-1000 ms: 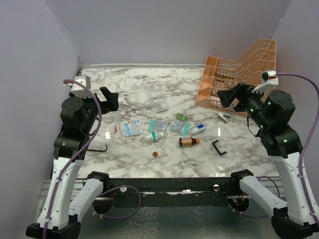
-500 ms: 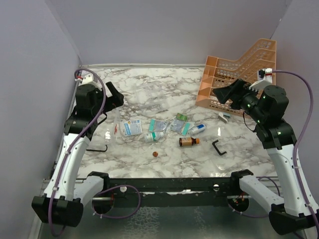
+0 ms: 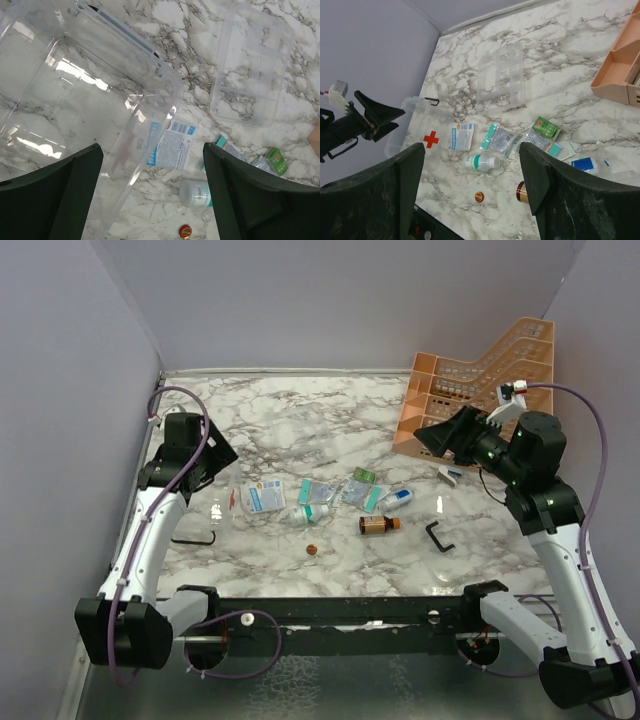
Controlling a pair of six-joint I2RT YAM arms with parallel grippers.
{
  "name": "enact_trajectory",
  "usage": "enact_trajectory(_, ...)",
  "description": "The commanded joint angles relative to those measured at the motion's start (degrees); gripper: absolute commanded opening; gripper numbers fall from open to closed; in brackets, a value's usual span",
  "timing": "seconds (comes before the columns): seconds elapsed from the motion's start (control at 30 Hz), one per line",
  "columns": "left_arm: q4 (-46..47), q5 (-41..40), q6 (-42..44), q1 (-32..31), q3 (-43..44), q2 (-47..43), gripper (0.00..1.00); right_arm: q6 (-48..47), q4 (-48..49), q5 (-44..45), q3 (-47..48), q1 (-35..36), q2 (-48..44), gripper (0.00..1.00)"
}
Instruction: Organize the medicine kit
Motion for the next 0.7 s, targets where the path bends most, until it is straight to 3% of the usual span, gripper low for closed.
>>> enact_trajectory(0.0, 4.62, 0.22, 3.95, 0.99, 0.36, 5.81, 0.84, -0.22, 3.31, -4.45, -1.24, -0.31, 0.77, 0.76)
enact_trajectory(0.33, 10.21, 6.66, 9.73, 2.25, 9.42, 24.45, 0.84, -0.92, 3.70, -2.34, -2.89, -0.30, 1.21, 0.75)
enact_trajectory(0.5, 11.32, 12.99, 15.17, 2.27, 13.85, 30.12, 0.75, -1.12, 5.44, -1.31, -3.82, -0.31, 1.66, 0.75)
enact_trajectory(0.67, 11.24, 17.50, 20.67, 2.10, 17.05, 33.63, 0.56, -0.93, 7.03, -1.35, -4.20, -0.31, 3.79, 0.75)
